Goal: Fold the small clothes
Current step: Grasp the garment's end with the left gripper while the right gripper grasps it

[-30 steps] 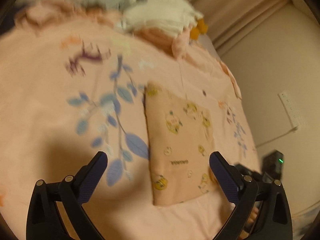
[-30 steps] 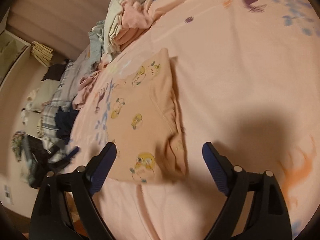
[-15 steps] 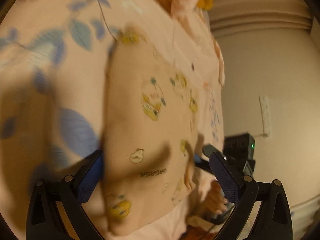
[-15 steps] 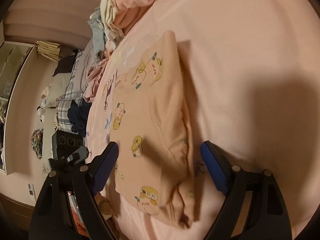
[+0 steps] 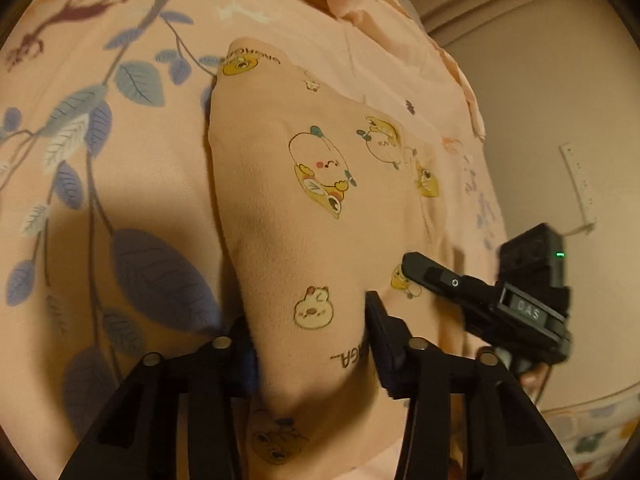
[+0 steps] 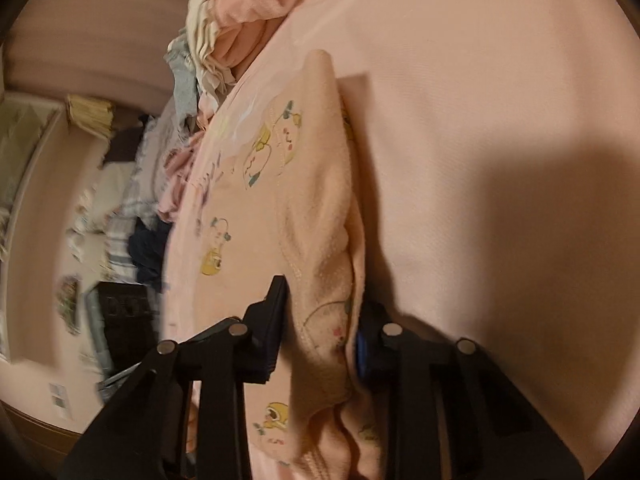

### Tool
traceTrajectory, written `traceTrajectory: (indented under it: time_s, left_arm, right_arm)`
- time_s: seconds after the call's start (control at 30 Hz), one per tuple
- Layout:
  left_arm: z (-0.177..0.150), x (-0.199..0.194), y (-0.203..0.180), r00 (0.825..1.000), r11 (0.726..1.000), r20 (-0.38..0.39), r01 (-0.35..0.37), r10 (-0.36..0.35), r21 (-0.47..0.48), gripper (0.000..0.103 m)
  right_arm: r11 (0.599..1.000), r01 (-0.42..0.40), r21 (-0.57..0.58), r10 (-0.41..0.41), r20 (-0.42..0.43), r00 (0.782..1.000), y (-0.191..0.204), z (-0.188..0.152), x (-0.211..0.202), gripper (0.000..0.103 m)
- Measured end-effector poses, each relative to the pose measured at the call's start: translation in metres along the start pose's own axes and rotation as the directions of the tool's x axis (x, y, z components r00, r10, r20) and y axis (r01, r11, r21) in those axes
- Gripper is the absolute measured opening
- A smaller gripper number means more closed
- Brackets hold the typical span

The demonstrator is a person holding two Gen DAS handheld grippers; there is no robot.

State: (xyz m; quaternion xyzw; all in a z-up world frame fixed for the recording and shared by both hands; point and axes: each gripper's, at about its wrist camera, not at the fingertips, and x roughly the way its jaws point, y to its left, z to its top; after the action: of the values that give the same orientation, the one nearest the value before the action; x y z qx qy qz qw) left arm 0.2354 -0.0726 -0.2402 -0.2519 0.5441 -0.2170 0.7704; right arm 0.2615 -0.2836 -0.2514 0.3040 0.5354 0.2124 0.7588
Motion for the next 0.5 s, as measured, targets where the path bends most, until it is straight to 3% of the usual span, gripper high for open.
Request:
traceTrajectory:
  time_s: [0.17,0.37,0.5]
  left_arm:
    - [-0.007,0.002,-0.016,0.990,0.989,0.059,-0.130,0.126,0.065,0.041]
    - [-0.006,0.002,-0.011,0.991,0.991,0.051,-0.128,0.126,0.039,0.041]
    - [-0.009,0.001,-0.015,0.985,0.984,0.066,-0.162,0.158,0.073,0.041]
  right_arm:
    - [0.999,0.031,-0.020,-0.030,0.055,0.998,-0.002,-0.004,0.001,0.025]
    - [0.998,0.057,-0.041,-0.054,0.069,0.996,0.001,-0.004,0.003,0.025]
    - [0.997,0.055,-0.049,-0.051,0.079,0.996,0.001,-0.004,0.005,0.025]
